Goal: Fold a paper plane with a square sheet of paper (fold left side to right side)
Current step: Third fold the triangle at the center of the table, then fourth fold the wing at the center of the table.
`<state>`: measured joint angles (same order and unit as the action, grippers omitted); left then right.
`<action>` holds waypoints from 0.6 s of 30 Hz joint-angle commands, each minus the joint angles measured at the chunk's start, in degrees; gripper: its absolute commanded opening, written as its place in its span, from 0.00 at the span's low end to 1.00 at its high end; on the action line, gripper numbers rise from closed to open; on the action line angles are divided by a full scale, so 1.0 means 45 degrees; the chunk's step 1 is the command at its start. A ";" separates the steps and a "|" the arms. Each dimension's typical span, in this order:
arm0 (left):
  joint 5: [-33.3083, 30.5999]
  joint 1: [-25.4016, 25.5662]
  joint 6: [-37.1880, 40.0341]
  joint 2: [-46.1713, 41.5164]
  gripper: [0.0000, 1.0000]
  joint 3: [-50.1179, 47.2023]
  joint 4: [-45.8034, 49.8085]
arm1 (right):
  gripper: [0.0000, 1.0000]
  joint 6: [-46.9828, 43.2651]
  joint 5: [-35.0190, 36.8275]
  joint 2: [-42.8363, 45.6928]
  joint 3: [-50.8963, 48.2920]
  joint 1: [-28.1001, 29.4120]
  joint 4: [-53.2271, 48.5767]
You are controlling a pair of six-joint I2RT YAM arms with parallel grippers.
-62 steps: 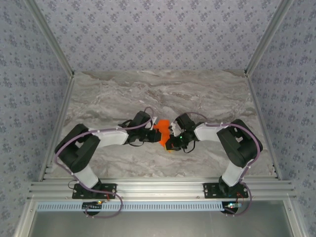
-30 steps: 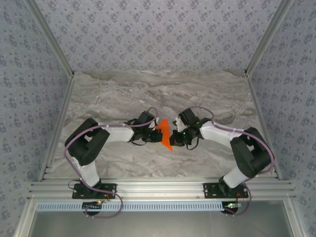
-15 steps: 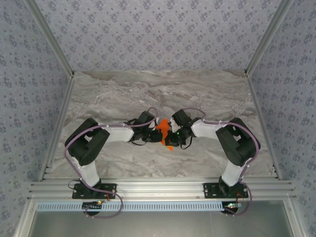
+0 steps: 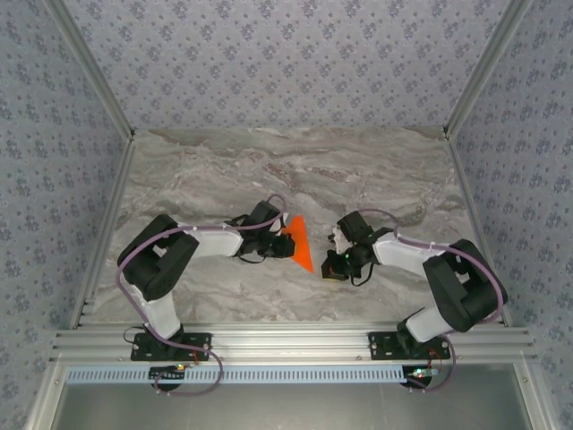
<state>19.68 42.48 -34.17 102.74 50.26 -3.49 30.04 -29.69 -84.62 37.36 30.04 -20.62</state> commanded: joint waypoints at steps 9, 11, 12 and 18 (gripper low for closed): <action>0.0273 -0.0889 -0.0683 -0.3019 0.38 -0.0518 0.0650 | 0.46 -0.3860 -0.0544 -0.1111 0.2693 -0.0530 0.1323; 0.0333 -0.1158 -0.1072 -0.3272 0.44 -0.0933 0.0658 | 0.47 -0.4445 -0.0811 -0.1799 0.3160 -0.0555 0.1513; 0.0337 -0.1244 -0.1274 -0.3346 0.46 -0.1090 0.0658 | 0.48 -0.4619 -0.1002 -0.2075 0.3305 -0.0570 0.1653; 0.0334 -0.1450 -0.1949 -0.3399 0.51 -0.1737 0.0397 | 0.44 -0.5114 -0.2307 -0.3286 0.3861 -0.0580 0.2054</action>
<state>20.32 35.99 -40.84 87.81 42.98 -1.30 10.24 -35.90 -97.86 53.08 27.81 -12.38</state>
